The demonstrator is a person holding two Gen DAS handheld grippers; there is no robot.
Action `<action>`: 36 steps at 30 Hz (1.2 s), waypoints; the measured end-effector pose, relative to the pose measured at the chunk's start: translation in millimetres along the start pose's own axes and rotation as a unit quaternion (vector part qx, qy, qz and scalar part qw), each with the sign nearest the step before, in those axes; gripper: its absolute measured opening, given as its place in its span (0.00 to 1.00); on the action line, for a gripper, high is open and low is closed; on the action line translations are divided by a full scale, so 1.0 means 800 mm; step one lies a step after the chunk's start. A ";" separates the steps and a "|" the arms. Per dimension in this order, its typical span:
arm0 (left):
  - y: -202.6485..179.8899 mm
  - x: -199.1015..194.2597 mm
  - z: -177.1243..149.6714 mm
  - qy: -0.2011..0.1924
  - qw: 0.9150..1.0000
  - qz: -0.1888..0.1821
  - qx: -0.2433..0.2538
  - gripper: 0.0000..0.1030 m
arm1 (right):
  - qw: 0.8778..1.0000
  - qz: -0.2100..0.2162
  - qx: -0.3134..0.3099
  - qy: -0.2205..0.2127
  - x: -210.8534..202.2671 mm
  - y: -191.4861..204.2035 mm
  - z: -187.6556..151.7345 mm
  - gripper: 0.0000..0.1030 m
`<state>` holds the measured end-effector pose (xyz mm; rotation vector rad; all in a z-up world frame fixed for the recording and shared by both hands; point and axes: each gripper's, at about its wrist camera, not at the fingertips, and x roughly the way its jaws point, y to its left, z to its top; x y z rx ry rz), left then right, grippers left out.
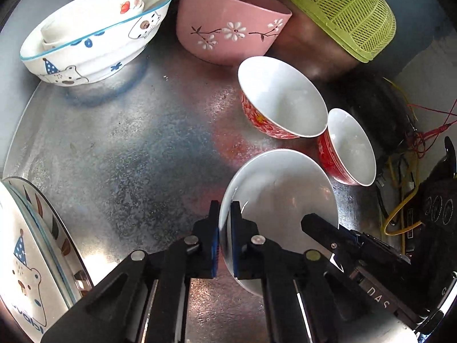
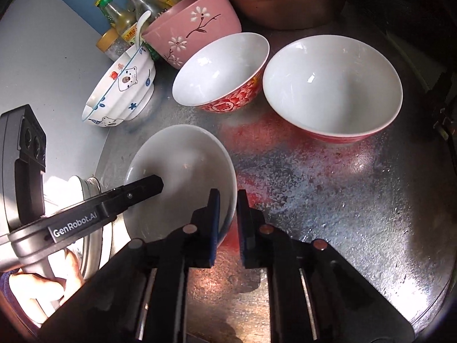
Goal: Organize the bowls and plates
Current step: 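Lift the red-patterned bowl with both grippers and carry it over the bear bowl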
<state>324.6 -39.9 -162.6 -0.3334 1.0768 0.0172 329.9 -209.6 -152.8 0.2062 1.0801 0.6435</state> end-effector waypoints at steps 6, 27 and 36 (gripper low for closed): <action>0.002 -0.009 0.003 0.001 1.000 -0.014 -0.013 0.04 | 1.000 -0.003 0.001 -0.006 -0.014 0.002 0.001 0.11; 0.017 -0.123 -0.020 -0.048 0.998 -0.028 0.005 0.04 | 0.998 -0.012 -0.036 -0.047 -0.084 0.085 -0.019 0.11; 0.049 -0.174 -0.035 -0.070 0.997 -0.028 -0.003 0.04 | 0.996 -0.009 -0.060 -0.057 -0.097 0.140 -0.031 0.11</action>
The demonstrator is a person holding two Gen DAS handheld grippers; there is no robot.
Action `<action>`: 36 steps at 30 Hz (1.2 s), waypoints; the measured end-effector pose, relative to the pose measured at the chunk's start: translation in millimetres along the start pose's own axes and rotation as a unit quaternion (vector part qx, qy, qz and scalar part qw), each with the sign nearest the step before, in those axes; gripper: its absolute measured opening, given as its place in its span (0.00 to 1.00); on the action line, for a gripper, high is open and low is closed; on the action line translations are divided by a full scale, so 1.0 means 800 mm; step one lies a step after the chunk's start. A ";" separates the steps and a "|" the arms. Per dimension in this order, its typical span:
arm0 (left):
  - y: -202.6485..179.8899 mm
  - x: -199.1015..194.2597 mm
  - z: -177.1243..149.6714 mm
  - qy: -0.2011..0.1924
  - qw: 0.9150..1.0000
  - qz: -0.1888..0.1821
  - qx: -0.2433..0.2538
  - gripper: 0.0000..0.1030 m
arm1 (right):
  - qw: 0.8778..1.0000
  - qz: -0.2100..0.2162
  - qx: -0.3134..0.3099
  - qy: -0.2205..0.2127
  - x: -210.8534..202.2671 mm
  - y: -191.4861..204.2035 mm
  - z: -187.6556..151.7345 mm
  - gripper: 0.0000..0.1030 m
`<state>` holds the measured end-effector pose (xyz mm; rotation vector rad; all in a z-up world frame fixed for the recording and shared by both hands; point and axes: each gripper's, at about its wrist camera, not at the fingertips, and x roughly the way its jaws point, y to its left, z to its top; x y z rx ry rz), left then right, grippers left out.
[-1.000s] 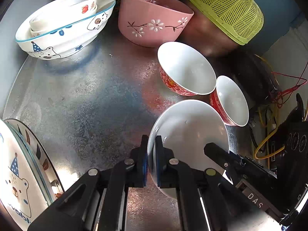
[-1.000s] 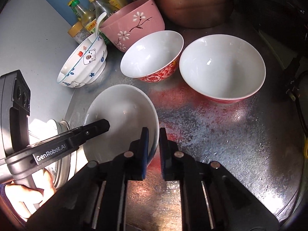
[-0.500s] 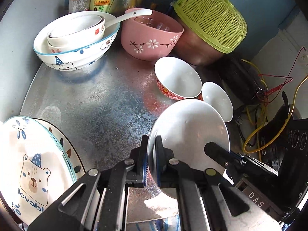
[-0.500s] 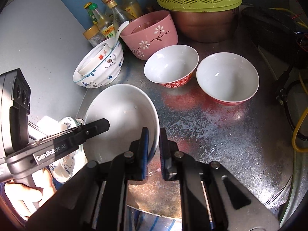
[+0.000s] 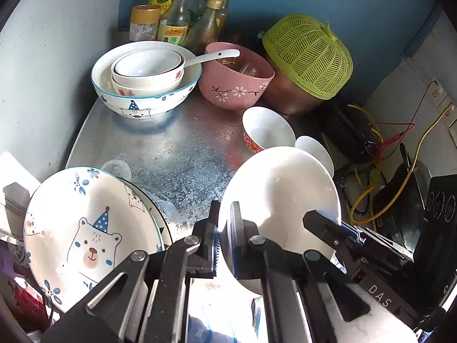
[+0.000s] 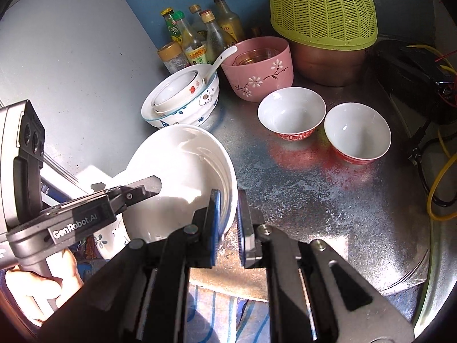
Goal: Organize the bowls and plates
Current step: 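Lift the red-patterned bowl with both grippers and carry it over the bear bowl, then lower the red-patterned bowl into the bear bowl and open both grippers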
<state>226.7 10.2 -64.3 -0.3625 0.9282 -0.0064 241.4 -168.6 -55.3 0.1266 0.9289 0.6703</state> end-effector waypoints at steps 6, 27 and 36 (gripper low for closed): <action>0.029 -0.031 -0.007 -0.014 1.000 0.008 -0.013 0.04 | 1.000 0.010 -0.019 -0.001 0.000 0.038 -0.004 0.11; 0.153 -0.074 -0.048 -0.018 0.995 0.055 -0.084 0.04 | 0.994 0.052 -0.078 0.051 0.065 0.138 -0.042 0.11; 0.203 -0.051 -0.071 0.012 0.990 0.073 -0.117 0.04 | 0.989 0.053 -0.094 0.099 0.117 0.159 -0.063 0.11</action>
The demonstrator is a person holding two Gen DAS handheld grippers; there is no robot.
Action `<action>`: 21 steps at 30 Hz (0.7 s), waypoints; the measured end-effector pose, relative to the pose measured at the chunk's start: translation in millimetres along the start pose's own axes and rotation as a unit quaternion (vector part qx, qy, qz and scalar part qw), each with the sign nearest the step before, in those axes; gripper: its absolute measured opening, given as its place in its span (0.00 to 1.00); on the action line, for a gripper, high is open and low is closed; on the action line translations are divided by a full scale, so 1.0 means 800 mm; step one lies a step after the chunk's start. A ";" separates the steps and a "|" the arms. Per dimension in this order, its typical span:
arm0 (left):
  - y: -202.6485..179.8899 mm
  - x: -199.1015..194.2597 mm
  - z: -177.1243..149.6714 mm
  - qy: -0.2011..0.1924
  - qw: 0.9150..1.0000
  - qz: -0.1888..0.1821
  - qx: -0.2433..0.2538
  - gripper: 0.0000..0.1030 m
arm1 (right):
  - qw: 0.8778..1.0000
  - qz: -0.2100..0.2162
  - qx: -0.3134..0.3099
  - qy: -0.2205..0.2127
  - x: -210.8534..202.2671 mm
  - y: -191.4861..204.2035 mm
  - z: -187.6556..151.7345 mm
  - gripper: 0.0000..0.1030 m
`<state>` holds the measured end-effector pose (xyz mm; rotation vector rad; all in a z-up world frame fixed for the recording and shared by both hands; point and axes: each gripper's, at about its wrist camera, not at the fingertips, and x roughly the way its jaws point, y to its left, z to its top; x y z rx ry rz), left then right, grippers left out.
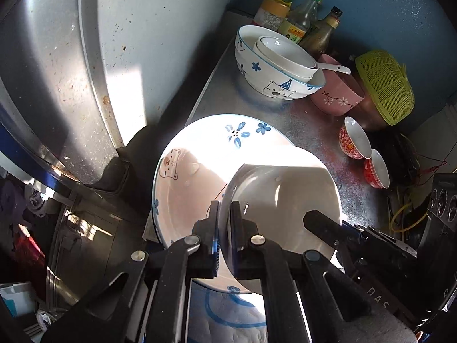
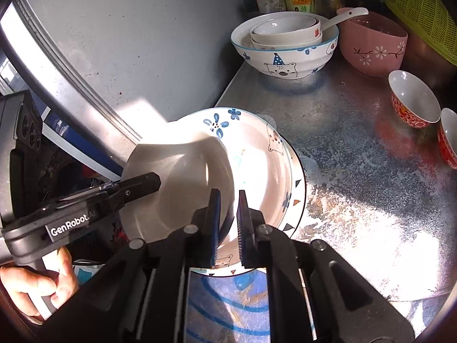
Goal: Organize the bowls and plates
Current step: 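Lower the red-patterned bowl into the bear bowl and open both grippers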
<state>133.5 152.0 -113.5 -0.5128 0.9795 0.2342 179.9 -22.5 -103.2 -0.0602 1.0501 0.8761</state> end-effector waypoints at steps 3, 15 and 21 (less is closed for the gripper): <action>0.010 0.012 -0.001 0.010 1.000 0.001 -0.006 0.04 | 1.000 -0.001 0.002 0.011 0.013 0.000 -0.001 0.11; 0.012 0.036 0.004 0.025 1.000 0.014 -0.004 0.06 | 1.000 -0.006 0.004 0.030 0.038 0.000 0.003 0.14; 0.005 0.027 0.005 0.013 1.000 0.007 -0.001 0.55 | 0.999 -0.026 0.004 0.023 0.030 -0.002 0.003 0.14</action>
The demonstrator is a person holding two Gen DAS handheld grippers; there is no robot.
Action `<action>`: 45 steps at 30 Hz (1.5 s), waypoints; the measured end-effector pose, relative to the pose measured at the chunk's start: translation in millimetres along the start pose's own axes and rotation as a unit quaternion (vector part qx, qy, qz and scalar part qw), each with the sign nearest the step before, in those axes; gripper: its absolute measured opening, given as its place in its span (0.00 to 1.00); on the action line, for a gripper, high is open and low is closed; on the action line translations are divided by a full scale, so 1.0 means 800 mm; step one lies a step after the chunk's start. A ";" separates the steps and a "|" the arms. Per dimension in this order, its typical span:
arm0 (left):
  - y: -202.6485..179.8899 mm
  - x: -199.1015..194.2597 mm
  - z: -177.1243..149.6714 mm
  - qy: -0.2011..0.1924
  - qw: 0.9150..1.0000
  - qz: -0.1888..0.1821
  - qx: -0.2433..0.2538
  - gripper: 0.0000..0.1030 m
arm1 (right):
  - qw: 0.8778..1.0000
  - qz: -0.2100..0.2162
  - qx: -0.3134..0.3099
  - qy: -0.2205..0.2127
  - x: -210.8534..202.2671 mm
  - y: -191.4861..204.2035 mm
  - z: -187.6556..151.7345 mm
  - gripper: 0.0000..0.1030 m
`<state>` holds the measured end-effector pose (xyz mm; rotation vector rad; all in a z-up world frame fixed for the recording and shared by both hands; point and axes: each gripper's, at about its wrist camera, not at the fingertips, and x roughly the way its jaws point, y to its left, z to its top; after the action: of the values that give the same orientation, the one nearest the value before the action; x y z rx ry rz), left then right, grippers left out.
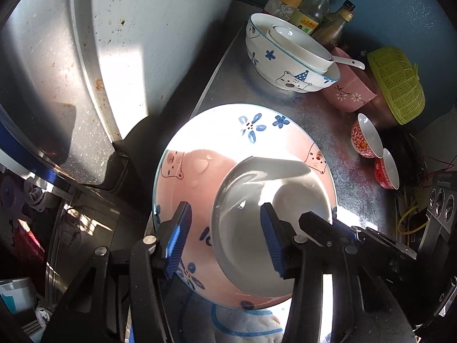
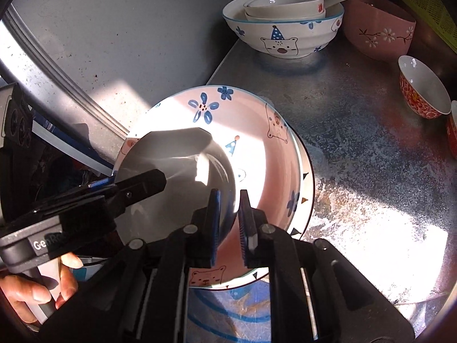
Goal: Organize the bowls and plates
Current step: 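Lower the red-patterned bowl into the bear bowl and open both grippers, then move both grippers to another red-patterned bowl and close on its rim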
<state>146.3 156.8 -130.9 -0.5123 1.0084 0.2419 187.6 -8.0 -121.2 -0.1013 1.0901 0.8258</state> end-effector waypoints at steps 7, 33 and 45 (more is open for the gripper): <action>-0.007 -0.022 0.001 -0.021 1.000 0.004 -0.003 0.94 | 0.999 -0.011 0.013 -0.034 -0.035 -0.012 -0.005 0.56; -0.178 -0.030 0.000 -0.033 0.994 -0.027 0.104 1.00 | 0.984 -0.052 0.129 -0.113 -0.168 -0.161 -0.040 0.97; -0.317 0.061 0.008 0.015 0.988 -0.070 0.138 1.00 | 0.961 -0.092 0.218 -0.142 -0.197 -0.321 -0.036 0.97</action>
<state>283.9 -59.3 -94.7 -0.3336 1.0106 -0.0314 297.9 -287.6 -86.6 0.2766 0.9495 0.4022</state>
